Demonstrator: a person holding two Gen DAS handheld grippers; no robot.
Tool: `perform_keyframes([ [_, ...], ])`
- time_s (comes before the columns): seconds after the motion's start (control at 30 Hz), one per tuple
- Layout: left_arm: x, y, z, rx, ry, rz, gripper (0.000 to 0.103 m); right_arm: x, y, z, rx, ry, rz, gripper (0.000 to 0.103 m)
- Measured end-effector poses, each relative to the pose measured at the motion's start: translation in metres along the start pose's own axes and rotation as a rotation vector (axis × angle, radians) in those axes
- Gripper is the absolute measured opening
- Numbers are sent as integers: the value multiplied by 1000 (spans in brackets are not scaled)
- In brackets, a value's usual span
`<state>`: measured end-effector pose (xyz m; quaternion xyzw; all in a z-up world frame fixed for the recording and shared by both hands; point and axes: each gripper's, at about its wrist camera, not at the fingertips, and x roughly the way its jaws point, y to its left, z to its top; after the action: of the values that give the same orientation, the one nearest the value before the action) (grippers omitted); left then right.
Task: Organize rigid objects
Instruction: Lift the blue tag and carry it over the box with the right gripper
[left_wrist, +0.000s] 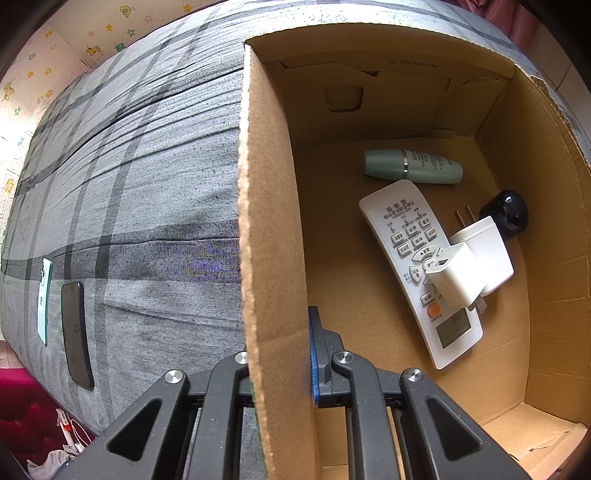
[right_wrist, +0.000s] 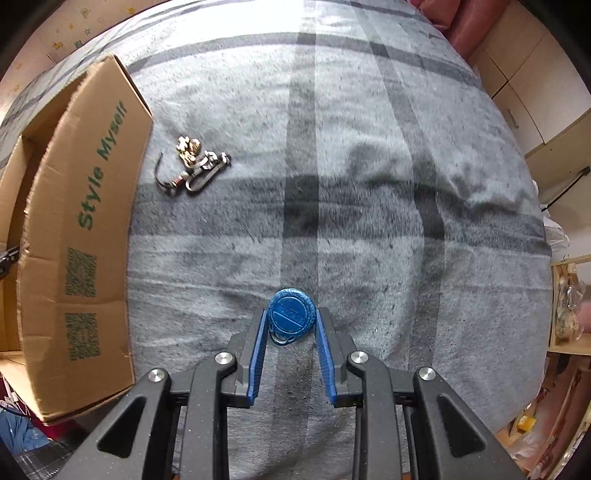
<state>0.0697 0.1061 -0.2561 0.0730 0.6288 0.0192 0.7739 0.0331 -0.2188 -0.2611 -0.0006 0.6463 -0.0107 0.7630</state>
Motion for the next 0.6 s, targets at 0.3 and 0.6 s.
perform_keyframes([
  [0.3,0,1,0,-3,-2,-4,13,-26,18,19,-23,-66,16,27],
  [0.6,0,1,0,-5,-3,-8,13,-45,45,30,-70,-130,49,27],
])
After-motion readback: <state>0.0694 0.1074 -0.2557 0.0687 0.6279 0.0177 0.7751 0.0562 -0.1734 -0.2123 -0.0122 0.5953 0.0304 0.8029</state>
